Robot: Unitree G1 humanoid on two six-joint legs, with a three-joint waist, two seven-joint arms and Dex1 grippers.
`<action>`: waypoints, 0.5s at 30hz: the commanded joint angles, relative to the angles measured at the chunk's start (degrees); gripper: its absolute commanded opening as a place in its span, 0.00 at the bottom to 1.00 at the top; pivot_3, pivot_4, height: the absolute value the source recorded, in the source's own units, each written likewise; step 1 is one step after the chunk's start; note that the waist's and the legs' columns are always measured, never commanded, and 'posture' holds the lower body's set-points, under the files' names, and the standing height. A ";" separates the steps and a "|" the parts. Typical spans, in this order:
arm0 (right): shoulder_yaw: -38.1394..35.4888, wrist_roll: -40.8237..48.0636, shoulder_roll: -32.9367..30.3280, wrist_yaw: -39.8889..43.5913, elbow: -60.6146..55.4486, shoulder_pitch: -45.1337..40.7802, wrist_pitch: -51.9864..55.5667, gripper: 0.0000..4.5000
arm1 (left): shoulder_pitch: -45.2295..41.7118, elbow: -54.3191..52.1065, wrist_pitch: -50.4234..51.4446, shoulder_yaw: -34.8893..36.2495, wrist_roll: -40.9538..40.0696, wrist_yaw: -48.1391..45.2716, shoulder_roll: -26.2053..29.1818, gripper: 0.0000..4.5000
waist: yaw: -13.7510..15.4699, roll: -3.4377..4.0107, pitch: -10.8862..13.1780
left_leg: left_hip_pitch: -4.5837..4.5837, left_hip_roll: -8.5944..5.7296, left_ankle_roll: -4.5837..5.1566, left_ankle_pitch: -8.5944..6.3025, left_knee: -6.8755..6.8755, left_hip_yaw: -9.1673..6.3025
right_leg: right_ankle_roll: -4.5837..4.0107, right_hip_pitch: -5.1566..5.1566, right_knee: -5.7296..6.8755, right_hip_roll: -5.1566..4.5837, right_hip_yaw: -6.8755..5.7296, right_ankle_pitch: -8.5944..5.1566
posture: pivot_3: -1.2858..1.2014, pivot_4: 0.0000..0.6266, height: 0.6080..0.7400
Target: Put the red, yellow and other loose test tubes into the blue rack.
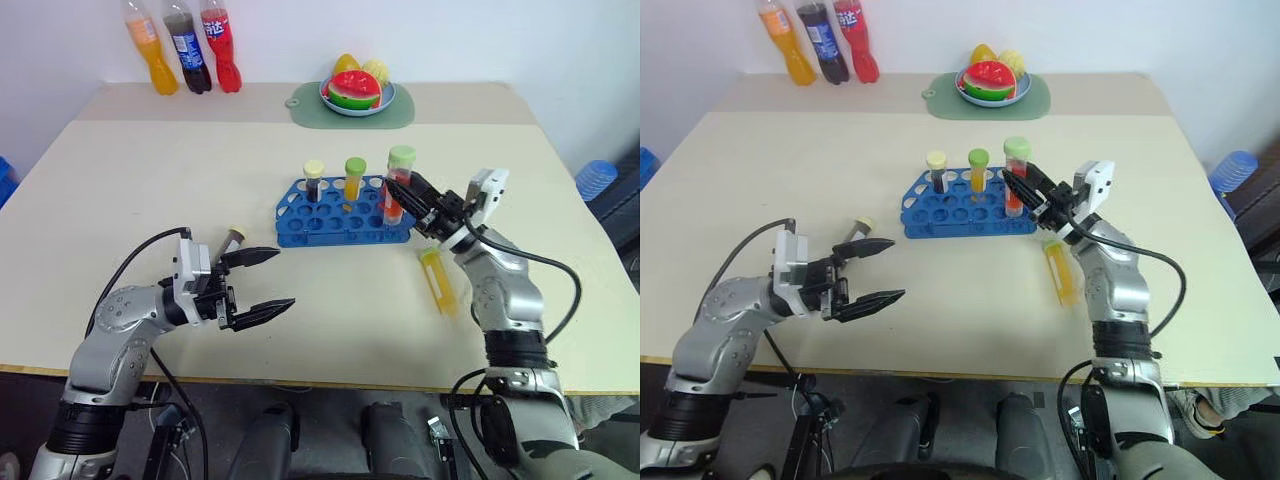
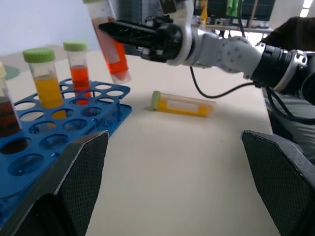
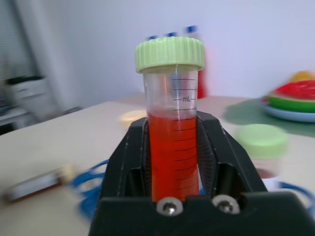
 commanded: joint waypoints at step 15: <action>1.57 -3.33 0.46 1.72 13.04 -1.22 -13.04 0.17 | 2.34 -3.54 -1.04 2.26 -0.27 2.59 0.07 1.00 | -1.19 0.04 -0.06 | 0.08 0.01 -0.03 0.02 -0.04 -0.09 | -0.02 0.05 0.07 0.08 -0.01 0.01 | 0.52 0.24 1.00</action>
